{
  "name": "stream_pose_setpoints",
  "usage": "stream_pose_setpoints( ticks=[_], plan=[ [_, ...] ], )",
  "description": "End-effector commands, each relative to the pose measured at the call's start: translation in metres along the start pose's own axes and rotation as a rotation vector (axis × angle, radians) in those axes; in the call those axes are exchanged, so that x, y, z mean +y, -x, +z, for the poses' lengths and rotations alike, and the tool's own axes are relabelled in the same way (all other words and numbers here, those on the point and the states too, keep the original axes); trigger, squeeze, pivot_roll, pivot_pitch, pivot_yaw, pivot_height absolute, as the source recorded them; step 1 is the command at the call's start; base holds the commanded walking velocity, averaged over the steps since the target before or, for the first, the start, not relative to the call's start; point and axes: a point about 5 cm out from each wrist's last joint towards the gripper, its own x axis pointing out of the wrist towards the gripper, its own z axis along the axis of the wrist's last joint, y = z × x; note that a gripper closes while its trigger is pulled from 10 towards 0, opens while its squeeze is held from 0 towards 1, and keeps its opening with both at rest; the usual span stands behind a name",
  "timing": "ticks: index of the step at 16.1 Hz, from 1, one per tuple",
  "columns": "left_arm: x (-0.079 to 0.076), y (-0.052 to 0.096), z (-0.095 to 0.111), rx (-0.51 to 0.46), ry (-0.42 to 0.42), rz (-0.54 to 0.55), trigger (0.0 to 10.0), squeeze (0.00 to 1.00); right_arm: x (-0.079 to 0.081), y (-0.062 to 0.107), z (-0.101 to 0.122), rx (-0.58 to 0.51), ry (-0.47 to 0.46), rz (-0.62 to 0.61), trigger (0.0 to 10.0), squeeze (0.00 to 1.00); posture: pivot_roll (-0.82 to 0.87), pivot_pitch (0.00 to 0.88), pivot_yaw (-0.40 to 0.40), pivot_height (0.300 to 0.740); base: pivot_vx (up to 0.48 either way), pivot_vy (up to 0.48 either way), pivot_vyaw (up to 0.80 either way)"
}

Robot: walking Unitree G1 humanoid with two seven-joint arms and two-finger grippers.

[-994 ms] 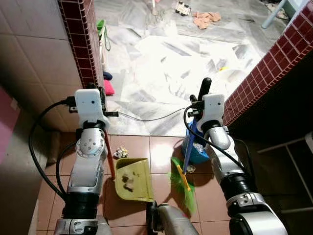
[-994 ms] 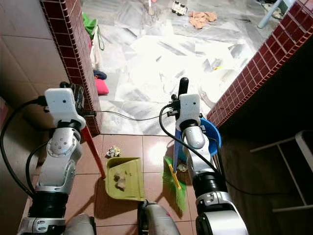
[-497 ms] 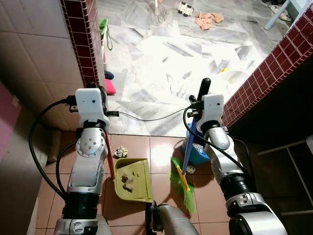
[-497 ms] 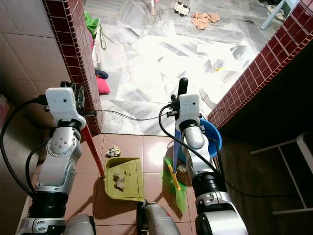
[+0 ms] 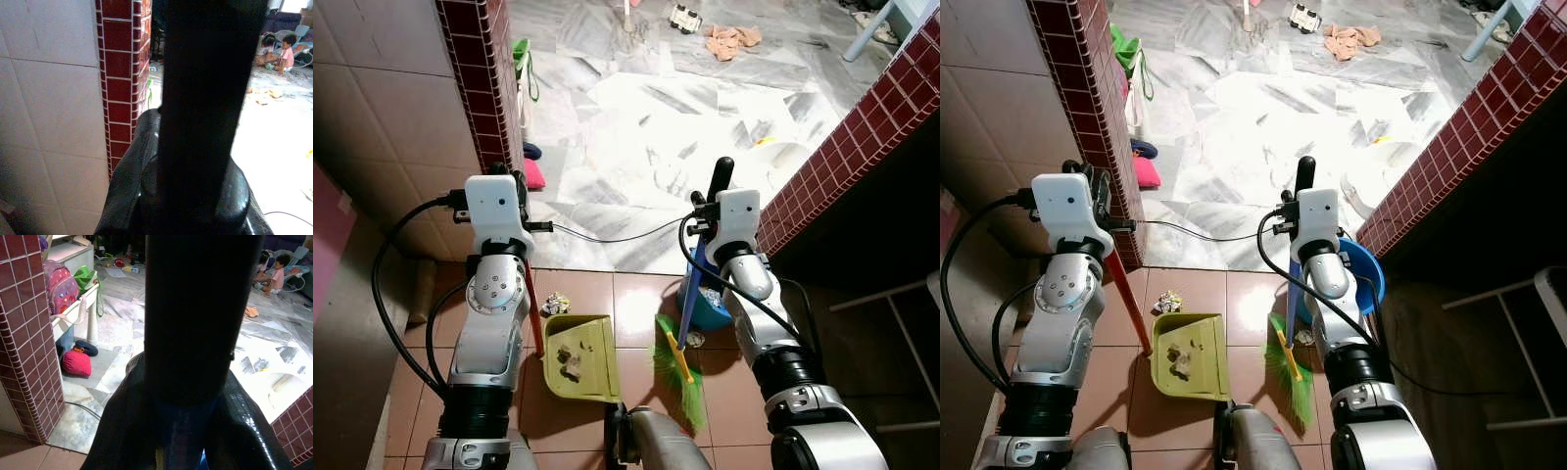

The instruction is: Sweep floor

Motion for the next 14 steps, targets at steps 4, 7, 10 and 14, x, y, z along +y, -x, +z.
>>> stream_pose_setpoints(
  ticks=[4, 7, 10, 14],
  plan=[
    [-0.0074, -0.0010, 0.0128, -0.050, 0.009, -0.023, 10.0, 0.00, -0.0047, -0.0001, -0.0017, 0.008, 0.005, -0.013, 10.0, 0.00, 0.04, 0.136, -0.132, 0.740, 0.000, 0.000, 0.00],
    [-0.0105, 0.0003, 0.0119, -0.047, 0.012, -0.023, 10.0, 0.00, -0.0050, -0.0007, -0.0005, 0.005, 0.006, -0.012, 10.0, 0.00, 0.03, 0.139, -0.138, 0.740, 0.000, 0.000, 0.00],
    [-0.0089, 0.0003, 0.0110, -0.043, 0.009, -0.019, 10.0, 0.00, -0.0035, -0.0012, -0.0003, 0.005, 0.006, -0.007, 10.0, 0.00, 0.03, 0.139, -0.142, 0.740, 0.000, 0.000, 0.00],
    [-0.0085, -0.0001, 0.0126, -0.047, 0.009, -0.019, 10.0, 0.00, -0.0032, -0.0020, 0.0000, 0.008, 0.007, -0.003, 10.0, 0.00, 0.02, 0.141, -0.149, 0.740, 0.000, 0.000, 0.00]
  ],
)
